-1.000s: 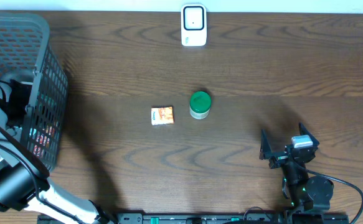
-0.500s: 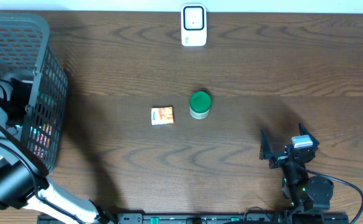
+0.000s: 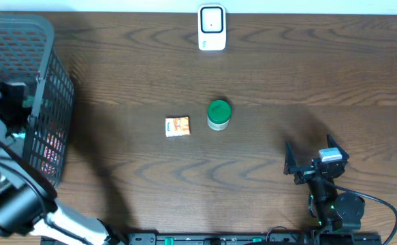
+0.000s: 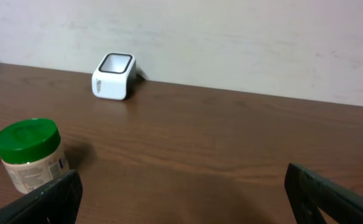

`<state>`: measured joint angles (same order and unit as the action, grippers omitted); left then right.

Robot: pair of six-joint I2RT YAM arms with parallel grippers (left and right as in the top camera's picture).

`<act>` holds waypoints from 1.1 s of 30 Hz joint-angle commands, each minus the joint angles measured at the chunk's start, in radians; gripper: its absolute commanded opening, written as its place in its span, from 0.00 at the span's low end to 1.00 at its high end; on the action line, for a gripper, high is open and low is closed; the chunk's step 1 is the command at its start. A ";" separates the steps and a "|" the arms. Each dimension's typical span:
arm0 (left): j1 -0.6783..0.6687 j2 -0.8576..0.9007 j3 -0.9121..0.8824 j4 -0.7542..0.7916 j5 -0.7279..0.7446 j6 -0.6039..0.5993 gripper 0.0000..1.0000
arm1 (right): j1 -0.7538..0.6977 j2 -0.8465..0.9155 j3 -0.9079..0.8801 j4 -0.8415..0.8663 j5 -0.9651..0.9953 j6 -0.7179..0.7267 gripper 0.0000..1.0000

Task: Scan the item barcode
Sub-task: 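Lift the green tissue pack out of the basket with the left gripper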

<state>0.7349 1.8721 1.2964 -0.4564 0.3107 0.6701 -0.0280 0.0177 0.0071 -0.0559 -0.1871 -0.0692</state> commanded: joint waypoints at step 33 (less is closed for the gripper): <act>-0.956 -0.565 -0.032 0.148 0.594 -0.895 0.47 | 0.009 -0.003 -0.002 -0.004 -0.002 0.012 0.99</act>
<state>-0.0723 1.2419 1.2800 -0.3119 1.0054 -0.2291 -0.0284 0.0177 0.0071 -0.0559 -0.1871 -0.0689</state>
